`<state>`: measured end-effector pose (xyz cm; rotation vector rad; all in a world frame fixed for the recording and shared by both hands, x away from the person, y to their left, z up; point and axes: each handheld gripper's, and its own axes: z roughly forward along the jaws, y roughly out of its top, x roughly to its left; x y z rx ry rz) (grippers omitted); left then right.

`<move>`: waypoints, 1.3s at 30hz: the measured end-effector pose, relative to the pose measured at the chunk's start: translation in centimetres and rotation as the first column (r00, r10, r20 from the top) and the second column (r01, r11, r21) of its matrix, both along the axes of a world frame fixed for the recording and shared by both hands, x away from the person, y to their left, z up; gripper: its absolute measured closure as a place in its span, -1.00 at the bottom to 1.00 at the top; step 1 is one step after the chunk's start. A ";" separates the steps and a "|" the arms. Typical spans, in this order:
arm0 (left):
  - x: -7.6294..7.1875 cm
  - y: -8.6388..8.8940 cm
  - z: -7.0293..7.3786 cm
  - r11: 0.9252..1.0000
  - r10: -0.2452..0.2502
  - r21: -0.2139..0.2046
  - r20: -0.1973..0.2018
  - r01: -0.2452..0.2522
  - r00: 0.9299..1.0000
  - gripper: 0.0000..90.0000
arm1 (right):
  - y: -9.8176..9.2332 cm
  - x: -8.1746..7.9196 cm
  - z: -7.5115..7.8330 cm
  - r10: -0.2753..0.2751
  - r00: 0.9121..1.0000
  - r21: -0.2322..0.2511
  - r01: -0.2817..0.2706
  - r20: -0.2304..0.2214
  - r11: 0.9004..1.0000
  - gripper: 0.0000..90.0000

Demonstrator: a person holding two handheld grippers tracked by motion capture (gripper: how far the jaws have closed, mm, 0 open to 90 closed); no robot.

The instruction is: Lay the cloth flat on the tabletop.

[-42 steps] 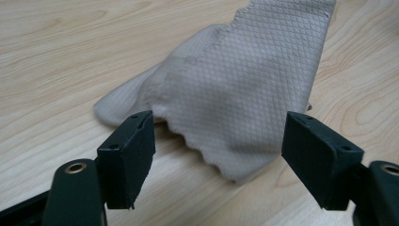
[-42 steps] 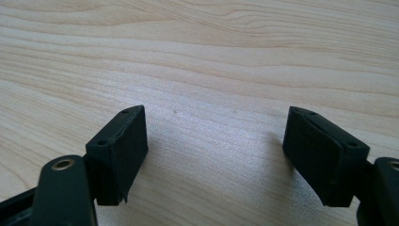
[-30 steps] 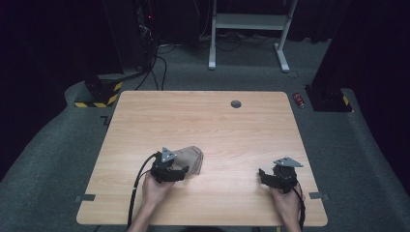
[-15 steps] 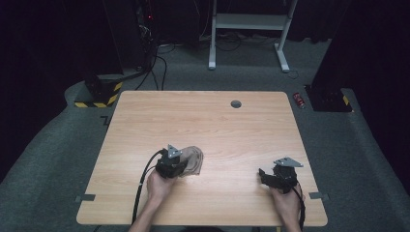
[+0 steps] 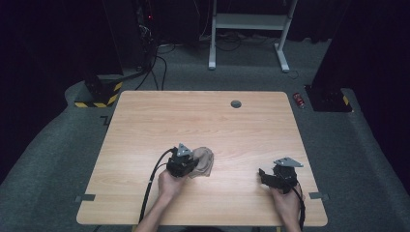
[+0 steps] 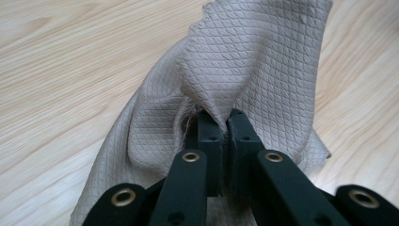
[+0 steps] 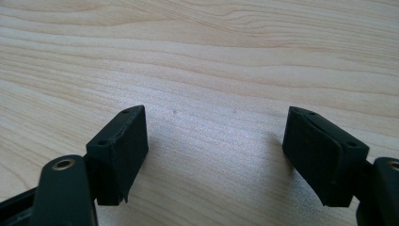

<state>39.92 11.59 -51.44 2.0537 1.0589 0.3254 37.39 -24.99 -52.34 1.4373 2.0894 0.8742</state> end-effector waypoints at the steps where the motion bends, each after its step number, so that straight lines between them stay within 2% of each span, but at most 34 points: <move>1: 0.0 -0.3 0.0 1.000 -0.007 -0.006 -0.004 0.007 1.000 0.91 | 0.0 0.0 0.0 0.000 1.000 0.000 0.000 0.000 1.000 -0.50; 4: 0.2 -1.4 0.4 0.999 -0.032 -0.020 0.002 0.032 0.999 0.91 | 0.0 0.0 0.0 0.000 1.000 0.000 0.000 0.000 1.000 -0.50; 7: 0.2 -2.4 1.0 0.997 -0.055 -0.053 0.007 0.055 0.998 0.91 | 0.0 0.0 0.0 0.000 1.000 0.000 0.000 0.000 1.000 -0.50; 12: 0.3 -3.5 1.3 0.995 -0.073 -0.066 -0.001 0.072 0.997 0.91 | 0.0 0.0 0.0 0.001 1.000 -0.001 -0.001 0.001 1.000 -0.50; 19: 0.6 -4.9 1.7 0.989 -0.102 -0.106 -0.016 0.099 0.995 0.89 | 0.1 -0.2 0.1 0.031 0.999 0.005 -0.031 0.015 0.999 -0.21; 24: 0.5 -5.4 1.8 0.989 -0.111 -0.101 -0.018 0.109 0.994 0.88 | 0.4 -0.4 0.1 0.046 0.999 0.004 -0.046 0.024 0.999 -0.02; 27: 0.5 -5.5 1.9 0.988 -0.119 -0.101 -0.014 0.117 0.993 0.76 | 0.7 -0.4 0.2 0.066 0.998 0.000 -0.066 0.023 0.998 0.13; 29: 0.4 -5.4 2.0 0.988 -0.113 -0.103 -0.013 0.111 0.994 0.66 | 1.2 -0.6 0.4 0.082 0.997 -0.022 -0.081 0.016 0.996 0.27; 32: 0.4 -4.9 2.6 0.991 -0.096 -0.099 -0.003 0.095 0.995 0.55 | 2.3 -1.1 0.9 0.151 0.988 -0.004 -0.151 0.023 0.989 0.40; 34: 0.4 -4.4 3.1 0.990 -0.086 -0.112 0.007 0.086 0.996 0.42 | 3.2 -1.5 1.5 0.196 0.980 -0.003 -0.196 0.036 0.981 0.46; 36: 0.3 -3.9 3.7 0.990 -0.075 -0.119 0.024 0.077 0.997 0.32 | 4.1 -1.8 2.1 0.248 0.967 0.014 -0.249 0.055 0.968 0.50; 39: 0.1 -3.1 4.2 0.991 -0.058 -0.116 0.042 0.062 0.997 0.24 | 5.8 -2.5 3.1 0.325 0.941 0.021 -0.328 0.090 0.944 0.53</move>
